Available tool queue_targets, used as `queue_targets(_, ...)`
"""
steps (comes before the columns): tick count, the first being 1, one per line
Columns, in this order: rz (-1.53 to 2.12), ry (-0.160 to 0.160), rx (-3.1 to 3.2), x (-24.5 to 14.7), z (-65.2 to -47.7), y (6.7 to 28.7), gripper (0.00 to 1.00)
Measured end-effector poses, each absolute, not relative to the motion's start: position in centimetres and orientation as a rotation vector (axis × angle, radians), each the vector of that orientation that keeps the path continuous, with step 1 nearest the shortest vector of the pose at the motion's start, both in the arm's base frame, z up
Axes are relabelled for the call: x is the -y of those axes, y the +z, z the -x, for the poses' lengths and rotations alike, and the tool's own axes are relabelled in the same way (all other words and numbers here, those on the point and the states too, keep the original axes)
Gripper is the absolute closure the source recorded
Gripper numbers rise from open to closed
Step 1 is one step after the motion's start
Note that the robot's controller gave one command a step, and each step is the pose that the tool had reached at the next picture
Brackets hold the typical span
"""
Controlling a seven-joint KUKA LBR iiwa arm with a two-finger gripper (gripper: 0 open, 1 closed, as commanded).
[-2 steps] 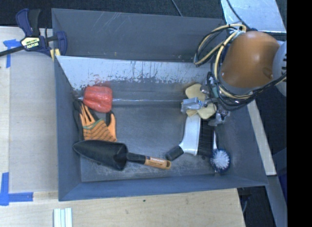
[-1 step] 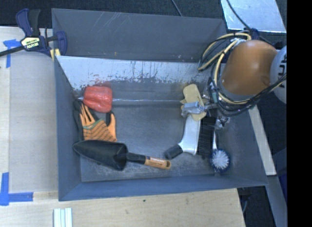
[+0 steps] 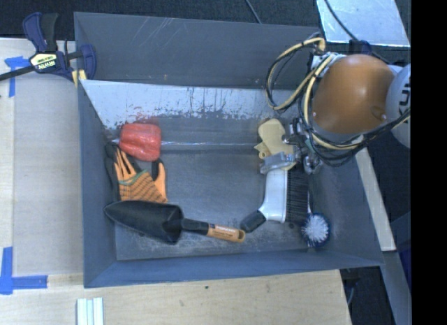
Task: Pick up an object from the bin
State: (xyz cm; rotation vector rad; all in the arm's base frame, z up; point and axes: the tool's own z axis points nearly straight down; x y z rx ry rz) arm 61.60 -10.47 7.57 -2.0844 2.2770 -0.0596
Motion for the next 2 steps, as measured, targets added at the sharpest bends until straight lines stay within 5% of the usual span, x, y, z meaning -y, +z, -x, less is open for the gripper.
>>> queue_targets(2,2.080,-0.057,-2.277,10.32,-61.56,8.26,1.00)
